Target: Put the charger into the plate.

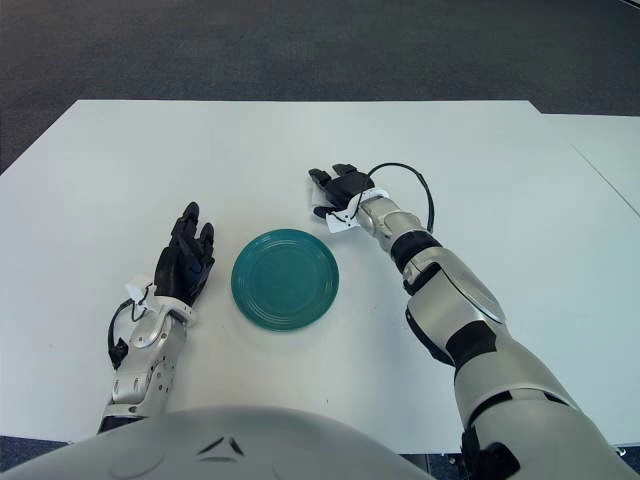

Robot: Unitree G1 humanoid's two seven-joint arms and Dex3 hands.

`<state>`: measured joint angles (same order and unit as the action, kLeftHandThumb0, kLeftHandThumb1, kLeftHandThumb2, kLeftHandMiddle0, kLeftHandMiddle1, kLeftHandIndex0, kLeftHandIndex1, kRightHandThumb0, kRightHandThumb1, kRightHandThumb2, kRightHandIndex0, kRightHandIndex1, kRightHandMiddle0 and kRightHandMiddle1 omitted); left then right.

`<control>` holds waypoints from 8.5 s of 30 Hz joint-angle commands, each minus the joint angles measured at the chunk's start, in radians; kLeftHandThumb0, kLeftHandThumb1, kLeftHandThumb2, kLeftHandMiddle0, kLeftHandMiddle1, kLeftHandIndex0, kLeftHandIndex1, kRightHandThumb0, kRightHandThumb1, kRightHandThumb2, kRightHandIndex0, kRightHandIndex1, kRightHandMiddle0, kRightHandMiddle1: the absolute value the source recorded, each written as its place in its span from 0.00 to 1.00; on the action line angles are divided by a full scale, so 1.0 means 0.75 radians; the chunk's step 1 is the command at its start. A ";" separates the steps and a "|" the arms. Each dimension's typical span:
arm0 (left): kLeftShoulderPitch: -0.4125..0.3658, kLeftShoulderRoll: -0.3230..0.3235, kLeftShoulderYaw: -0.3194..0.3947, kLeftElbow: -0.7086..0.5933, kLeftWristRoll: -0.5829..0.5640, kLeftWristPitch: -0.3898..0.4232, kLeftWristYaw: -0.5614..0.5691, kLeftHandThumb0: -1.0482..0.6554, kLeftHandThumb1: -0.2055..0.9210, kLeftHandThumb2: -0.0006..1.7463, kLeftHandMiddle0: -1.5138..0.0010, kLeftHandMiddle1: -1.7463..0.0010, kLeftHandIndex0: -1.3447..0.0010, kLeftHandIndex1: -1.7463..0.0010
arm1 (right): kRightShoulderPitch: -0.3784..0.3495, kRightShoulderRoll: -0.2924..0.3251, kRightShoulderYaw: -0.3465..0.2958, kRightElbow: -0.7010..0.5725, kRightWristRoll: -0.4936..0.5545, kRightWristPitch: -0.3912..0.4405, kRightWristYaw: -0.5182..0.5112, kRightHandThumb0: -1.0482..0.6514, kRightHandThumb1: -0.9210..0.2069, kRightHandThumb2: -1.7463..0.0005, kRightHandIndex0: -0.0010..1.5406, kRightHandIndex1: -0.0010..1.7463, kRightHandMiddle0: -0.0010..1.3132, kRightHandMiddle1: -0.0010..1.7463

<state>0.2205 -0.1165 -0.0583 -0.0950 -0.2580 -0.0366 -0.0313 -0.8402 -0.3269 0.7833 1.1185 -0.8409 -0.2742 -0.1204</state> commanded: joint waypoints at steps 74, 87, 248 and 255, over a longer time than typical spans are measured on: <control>0.093 0.007 -0.005 -0.161 -0.011 0.080 0.027 0.00 1.00 0.56 1.00 1.00 1.00 1.00 | 0.216 0.070 -0.022 0.037 0.021 0.019 0.015 0.00 0.00 0.53 0.10 0.01 0.04 0.10; 0.093 -0.003 0.010 -0.157 -0.001 0.052 0.016 0.00 1.00 0.57 1.00 1.00 1.00 1.00 | 0.231 0.078 -0.047 0.061 0.027 -0.012 -0.155 0.00 0.00 0.59 0.04 0.85 0.00 0.78; 0.052 -0.015 0.023 -0.097 0.046 0.007 0.051 0.00 1.00 0.60 1.00 1.00 1.00 1.00 | 0.486 -0.188 -0.505 -1.298 0.086 -0.117 0.077 0.34 0.55 0.24 0.76 1.00 0.47 1.00; 0.047 0.002 0.019 -0.094 0.083 0.009 0.054 0.00 1.00 0.61 1.00 1.00 1.00 1.00 | 0.519 -0.196 -0.512 -1.410 0.092 -0.162 0.126 0.34 0.53 0.26 0.74 1.00 0.45 1.00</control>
<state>0.2724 -0.1126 -0.0451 -0.1744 -0.2075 -0.0216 0.0094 -0.4673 -0.4603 0.4170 0.1081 -0.7929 -0.3777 -0.0449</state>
